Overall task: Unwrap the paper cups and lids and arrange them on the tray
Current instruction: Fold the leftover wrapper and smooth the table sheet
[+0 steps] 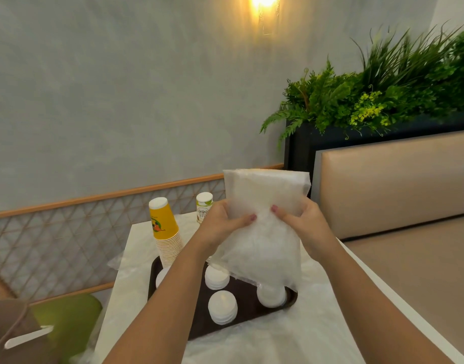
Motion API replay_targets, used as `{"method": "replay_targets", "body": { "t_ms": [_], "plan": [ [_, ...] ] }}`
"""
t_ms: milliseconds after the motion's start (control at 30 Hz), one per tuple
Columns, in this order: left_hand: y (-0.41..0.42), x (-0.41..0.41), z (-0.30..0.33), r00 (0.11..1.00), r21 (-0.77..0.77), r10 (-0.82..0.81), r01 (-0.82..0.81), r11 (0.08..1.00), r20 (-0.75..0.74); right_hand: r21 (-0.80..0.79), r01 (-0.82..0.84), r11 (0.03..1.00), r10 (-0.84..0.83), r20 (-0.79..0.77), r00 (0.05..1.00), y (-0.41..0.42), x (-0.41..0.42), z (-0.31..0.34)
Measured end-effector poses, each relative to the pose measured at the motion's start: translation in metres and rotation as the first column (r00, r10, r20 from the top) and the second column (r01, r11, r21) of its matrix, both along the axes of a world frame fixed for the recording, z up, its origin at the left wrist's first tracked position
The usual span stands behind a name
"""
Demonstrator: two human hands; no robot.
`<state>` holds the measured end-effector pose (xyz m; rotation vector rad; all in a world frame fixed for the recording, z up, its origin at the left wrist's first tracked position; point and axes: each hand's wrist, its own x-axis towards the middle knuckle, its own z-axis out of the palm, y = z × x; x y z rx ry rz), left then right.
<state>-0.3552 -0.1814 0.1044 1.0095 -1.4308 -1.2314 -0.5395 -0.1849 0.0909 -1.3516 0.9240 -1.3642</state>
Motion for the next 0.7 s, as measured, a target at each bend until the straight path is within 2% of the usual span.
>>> {"method": "replay_targets", "body": {
  "t_ms": [67,133,200,333,467,533,700],
  "plan": [
    [0.001,-0.001,0.000,0.998,-0.027,0.024,-0.026,0.999,-0.050,0.042,-0.124,0.991,0.127,-0.065,0.990,-0.002,-0.002,-0.005],
    [-0.002,0.000,-0.001,0.993,-0.039,0.040,-0.044,0.998,-0.107,0.074,-0.176,0.982,0.183,-0.095,0.979,-0.003,-0.003,-0.011],
    [-0.004,0.003,-0.002,0.989,-0.020,0.023,-0.027,0.999,-0.146,0.075,-0.168,0.983,0.174,-0.088,0.981,-0.004,-0.004,-0.015],
    [-0.005,0.005,-0.006,0.991,0.043,-0.104,0.108,0.993,-0.086,0.021,-0.127,0.992,0.128,-0.085,0.988,-0.006,-0.004,-0.018],
    [-0.009,0.005,-0.011,0.988,-0.012,-0.153,0.153,0.988,-0.011,0.022,-0.118,0.993,0.119,-0.041,0.992,-0.006,-0.006,-0.016],
    [-0.008,0.002,-0.010,0.988,-0.004,-0.144,0.145,0.989,-0.058,0.035,-0.127,0.991,0.127,-0.023,0.992,-0.004,-0.006,-0.012],
    [-0.001,-0.008,-0.007,0.972,0.020,-0.143,0.150,0.989,-0.184,-0.019,-0.091,0.996,0.089,-0.124,0.988,-0.011,-0.008,-0.006]
  ]
}}
